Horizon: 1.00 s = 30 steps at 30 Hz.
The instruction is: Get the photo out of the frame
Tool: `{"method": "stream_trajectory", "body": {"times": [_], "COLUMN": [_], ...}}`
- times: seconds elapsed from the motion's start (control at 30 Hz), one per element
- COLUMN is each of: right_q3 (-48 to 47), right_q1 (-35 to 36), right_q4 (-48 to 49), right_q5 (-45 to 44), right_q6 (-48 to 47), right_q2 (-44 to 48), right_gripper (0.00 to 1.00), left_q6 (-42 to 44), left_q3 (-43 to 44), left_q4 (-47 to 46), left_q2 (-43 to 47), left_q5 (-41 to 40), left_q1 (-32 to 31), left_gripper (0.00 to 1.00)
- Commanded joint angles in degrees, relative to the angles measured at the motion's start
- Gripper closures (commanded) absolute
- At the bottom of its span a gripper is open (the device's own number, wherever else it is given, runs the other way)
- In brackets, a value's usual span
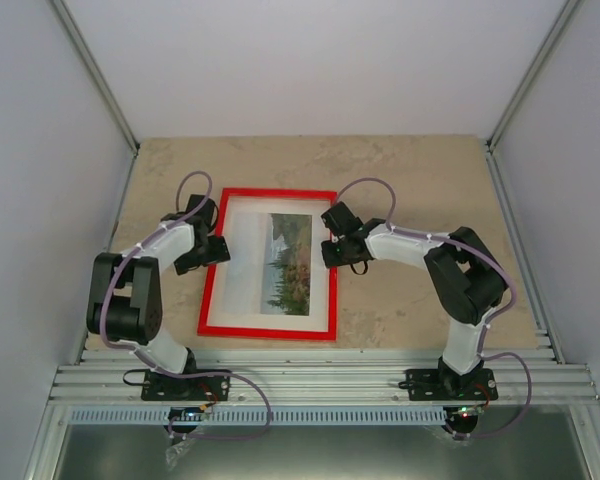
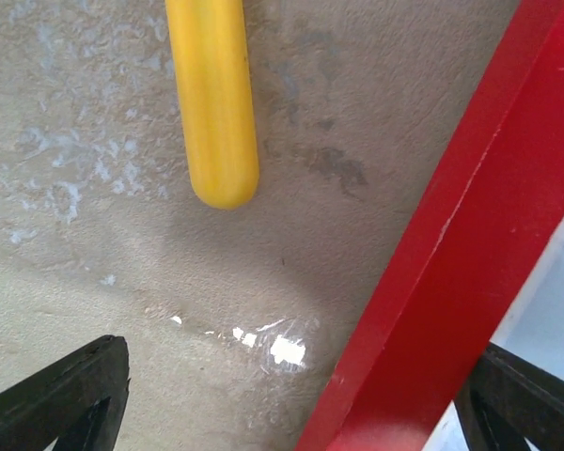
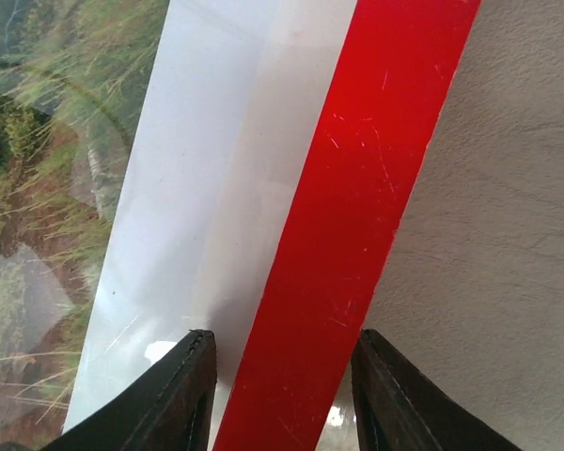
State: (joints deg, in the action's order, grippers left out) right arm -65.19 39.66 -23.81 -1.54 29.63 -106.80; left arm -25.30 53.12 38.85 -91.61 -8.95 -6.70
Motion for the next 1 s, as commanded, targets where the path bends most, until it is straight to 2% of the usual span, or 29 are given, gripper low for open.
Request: {"method": "stream_trajectory", "body": {"times": [0.0,0.37,0.67,0.97], "right_q3": [-0.8,-2.2,-2.9,-2.3], "right_q1": [0.1,0.2,0.2,-0.2], "right_q4": [0.3,1.8,1.6,2.4], "right_q5": [-3.4,-2.8,-0.2,0.9], "right_q6": [-0.4,-0.3,-0.1,1.5], "right_q2": [-2.0,-4.9,-2.4,1.4], "right_gripper": [0.59,0.62,0.62,0.74], "left_q6": [1.0,1.4,1.5,1.7], "left_q3": [1.6,1.5,1.5,1.5], "left_q4": [0.9,1.1,1.3,1.4], "left_q2": [-1.5,-3.5,-5.0,-6.1], "left_q5": [-0.1,0.5,1.2,2.0], "left_q1": [0.0,0.0,0.0,0.0], "left_gripper": [0.07,0.16,0.25,0.35]}}
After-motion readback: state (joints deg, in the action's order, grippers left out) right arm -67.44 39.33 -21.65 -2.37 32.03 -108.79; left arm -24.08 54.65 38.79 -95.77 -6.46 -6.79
